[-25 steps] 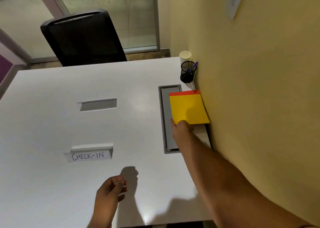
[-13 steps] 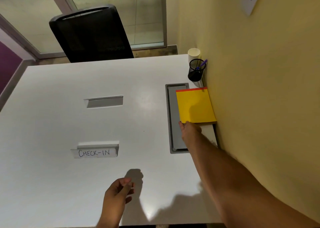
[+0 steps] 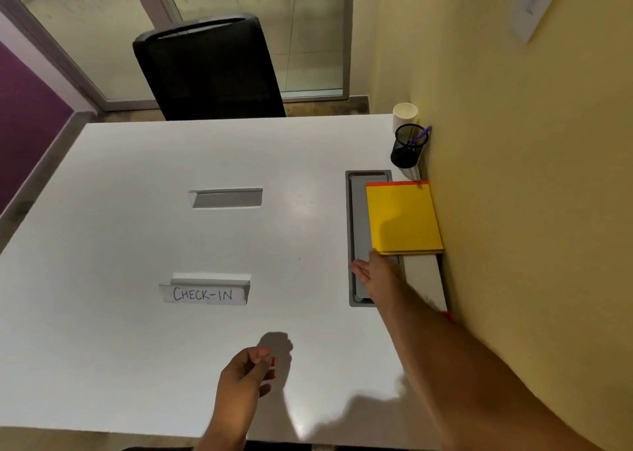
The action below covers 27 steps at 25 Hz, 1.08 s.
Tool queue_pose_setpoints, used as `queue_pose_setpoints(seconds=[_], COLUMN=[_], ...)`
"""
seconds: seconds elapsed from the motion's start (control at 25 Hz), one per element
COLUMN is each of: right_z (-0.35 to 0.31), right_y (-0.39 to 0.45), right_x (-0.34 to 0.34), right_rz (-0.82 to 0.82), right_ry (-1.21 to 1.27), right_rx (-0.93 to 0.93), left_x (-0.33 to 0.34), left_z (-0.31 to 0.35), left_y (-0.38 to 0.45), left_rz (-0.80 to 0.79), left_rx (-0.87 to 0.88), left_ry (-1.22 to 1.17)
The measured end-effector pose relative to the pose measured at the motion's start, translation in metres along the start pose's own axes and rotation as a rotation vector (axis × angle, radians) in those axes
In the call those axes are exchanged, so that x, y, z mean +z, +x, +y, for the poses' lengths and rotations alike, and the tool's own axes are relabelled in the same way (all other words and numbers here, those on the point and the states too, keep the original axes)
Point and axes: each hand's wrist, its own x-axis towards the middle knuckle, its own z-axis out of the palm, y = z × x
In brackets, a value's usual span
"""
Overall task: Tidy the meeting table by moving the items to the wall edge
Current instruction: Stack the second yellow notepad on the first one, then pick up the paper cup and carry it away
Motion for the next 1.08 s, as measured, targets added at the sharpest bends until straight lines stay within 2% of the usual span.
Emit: queue_pose_setpoints(seconds=[0.12,0.24,0.44,0.64,0.8,0.96,1.08], right_z=[0.020,0.036,0.059,0.102,0.159,0.253,0.328], right_y=[-0.009,-0.030,-0.077,-0.133,-0.192,-0.258,-0.306], right_x=[0.000,-0.007,-0.017,-0.009,-0.001,0.016,0.036], right_rz=[-0.017,-0.033,-0.098,-0.219,-0.325,-0.405,-0.492], right_ry=[-0.135,-0.268,-0.370,-0.532,-0.684,-0.816,-0.925], right_rx=[-0.036,-0.182,-0.271,-0.335,-0.398,-0.438,-0.478], left_x=[0.004,0.007,0.007,-0.027,-0.098,-0.221,-0.318], left_z=[0.004,0.014,0.030,0.034,0.030,0.009,-0.010], left_y=[-0.001,-0.006,-0.020,-0.030,-0.032,-0.044,-0.062], left_rz=[-0.015,-0.036,-0.055,-0.072,-0.162,-0.237,-0.201], left_rx=[0.013,0.031,0.101,0.173,0.245,0.286,0.328], left_ry=[0.005,0.005,0.009,0.049,0.176,0.270,0.250])
